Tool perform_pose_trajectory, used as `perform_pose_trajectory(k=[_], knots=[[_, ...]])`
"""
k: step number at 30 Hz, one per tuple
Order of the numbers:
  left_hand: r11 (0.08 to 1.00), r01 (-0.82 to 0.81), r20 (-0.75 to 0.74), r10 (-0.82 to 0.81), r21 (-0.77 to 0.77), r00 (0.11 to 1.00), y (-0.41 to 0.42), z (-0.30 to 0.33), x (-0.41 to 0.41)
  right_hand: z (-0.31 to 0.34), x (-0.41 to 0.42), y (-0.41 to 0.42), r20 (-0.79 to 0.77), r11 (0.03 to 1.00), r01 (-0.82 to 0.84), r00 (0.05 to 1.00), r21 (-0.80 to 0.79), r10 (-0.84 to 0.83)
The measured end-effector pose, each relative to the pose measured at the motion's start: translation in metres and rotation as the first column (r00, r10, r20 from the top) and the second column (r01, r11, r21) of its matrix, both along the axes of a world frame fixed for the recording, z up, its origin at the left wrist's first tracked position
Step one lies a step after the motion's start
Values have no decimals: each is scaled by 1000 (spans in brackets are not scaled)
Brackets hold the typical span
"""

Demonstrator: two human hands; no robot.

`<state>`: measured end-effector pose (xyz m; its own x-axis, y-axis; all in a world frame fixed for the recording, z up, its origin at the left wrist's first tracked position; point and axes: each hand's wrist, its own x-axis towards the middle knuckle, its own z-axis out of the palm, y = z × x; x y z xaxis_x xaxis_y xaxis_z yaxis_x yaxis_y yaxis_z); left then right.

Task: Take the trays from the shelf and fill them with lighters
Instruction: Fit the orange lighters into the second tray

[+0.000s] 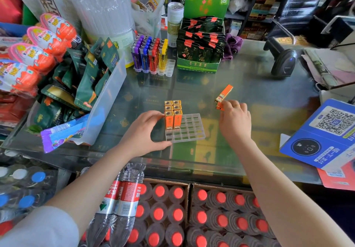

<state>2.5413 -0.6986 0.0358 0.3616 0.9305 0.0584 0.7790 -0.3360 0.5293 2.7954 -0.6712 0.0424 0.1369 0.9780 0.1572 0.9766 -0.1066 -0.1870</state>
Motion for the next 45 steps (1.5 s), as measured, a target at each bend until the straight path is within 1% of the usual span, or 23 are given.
perform_pose_trajectory(k=[3, 6, 8, 10, 12, 14, 15, 20, 22, 26, 30, 32, 37, 42, 45], knots=[[1000, -2, -2, 2, -2, 1000, 0, 0, -1, -3, -1, 5, -6, 999, 8, 1000, -47, -8], [1000, 7, 10, -7, -8, 1000, 1, -1, -1, -3, -4, 8, -38, 997, -46, 998, -67, 43], [1000, 7, 19, -6, -16, 1000, 1, -1, -1, 2, -9, 7, -97, 993, -105, 990, -55, 100], [1000, 3, 20, -2, -15, 1000, 1, -2, -1, 11, -17, 1, -215, 984, -176, 961, 12, 175], [1000, 4, 21, -4, -11, 1000, 1, -2, -2, 20, -27, -9, -396, 965, -234, 880, 118, 262], [1000, 12, 22, -12, -7, 1000, 1, -3, -2, 29, -36, -20, -562, 939, -275, 753, 206, 343], [1000, 15, 19, -15, -6, 1000, 0, -2, -2, 33, -39, -26, -618, 930, -284, 695, 231, 366], [1000, 23, -3, -23, -4, 1000, 0, -2, -1, 43, -53, -46, -803, 935, -262, 487, 240, 343], [1000, 21, -5, -21, -7, 1000, 0, -2, -1, 42, -56, -50, -832, 944, -238, 454, 230, 317], [1000, 25, 26, -25, -11, 999, 1, -3, -3, 39, -68, -56, -836, 966, -203, 493, 158, 240], [999, 28, 37, -28, -15, 999, 1, -3, -3, 40, -79, -60, -837, 980, -137, 513, 142, 193], [999, 30, 35, -29, -20, 999, 1, -3, -4, 38, -82, -61, -827, 981, -124, 528, 149, 193], [999, 23, 32, -22, -33, 999, 2, -4, -4, 28, -92, -68, -737, 966, -182, 625, 183, 257], [999, 15, 31, -14, -41, 999, 2, -4, -3, 28, -99, -68, -722, 975, -149, 656, 165, 222], [999, 16, 27, -14, -48, 1000, 2, -4, -2, 31, -103, -68, -667, 974, -158, 710, 161, 225]])
